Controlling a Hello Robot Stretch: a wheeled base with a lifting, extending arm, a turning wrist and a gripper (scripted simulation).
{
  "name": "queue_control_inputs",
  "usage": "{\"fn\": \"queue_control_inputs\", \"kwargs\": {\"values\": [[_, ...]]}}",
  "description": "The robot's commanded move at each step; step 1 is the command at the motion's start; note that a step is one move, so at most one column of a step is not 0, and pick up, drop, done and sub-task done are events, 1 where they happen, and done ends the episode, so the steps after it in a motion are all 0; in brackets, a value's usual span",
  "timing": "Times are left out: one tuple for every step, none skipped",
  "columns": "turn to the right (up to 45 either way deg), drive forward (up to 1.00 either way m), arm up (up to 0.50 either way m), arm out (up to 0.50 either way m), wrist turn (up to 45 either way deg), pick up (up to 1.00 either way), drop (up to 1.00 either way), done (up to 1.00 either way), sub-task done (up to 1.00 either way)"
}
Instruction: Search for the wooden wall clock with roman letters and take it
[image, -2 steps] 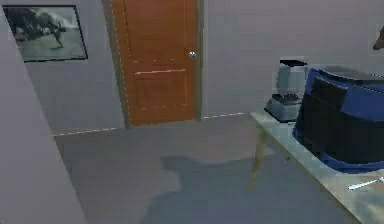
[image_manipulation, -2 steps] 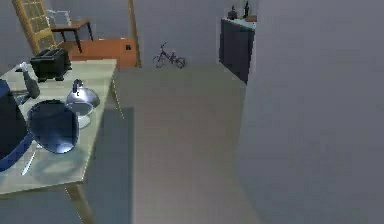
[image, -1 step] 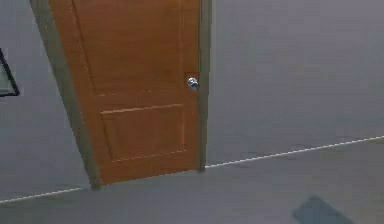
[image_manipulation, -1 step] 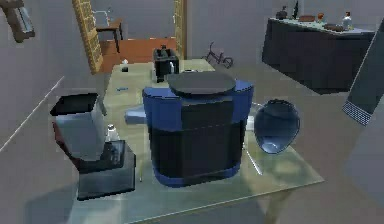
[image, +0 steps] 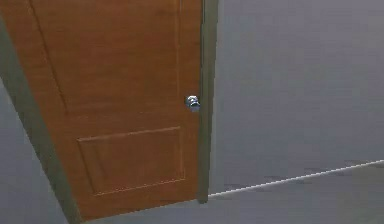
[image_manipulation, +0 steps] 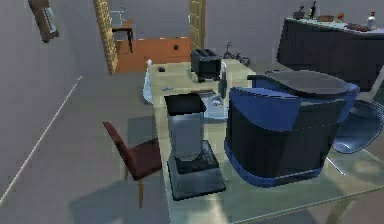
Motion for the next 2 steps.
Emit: {"fn": "queue_control_inputs", "kwargs": {"values": [[24.0, 0.00, 0.00, 0.00, 0.0, 0.00, 0.00, 0.00, 0.00], [0.0, 0.35, 0.00, 0.00, 0.0, 0.00, 0.00, 0.00, 0.00]]}}
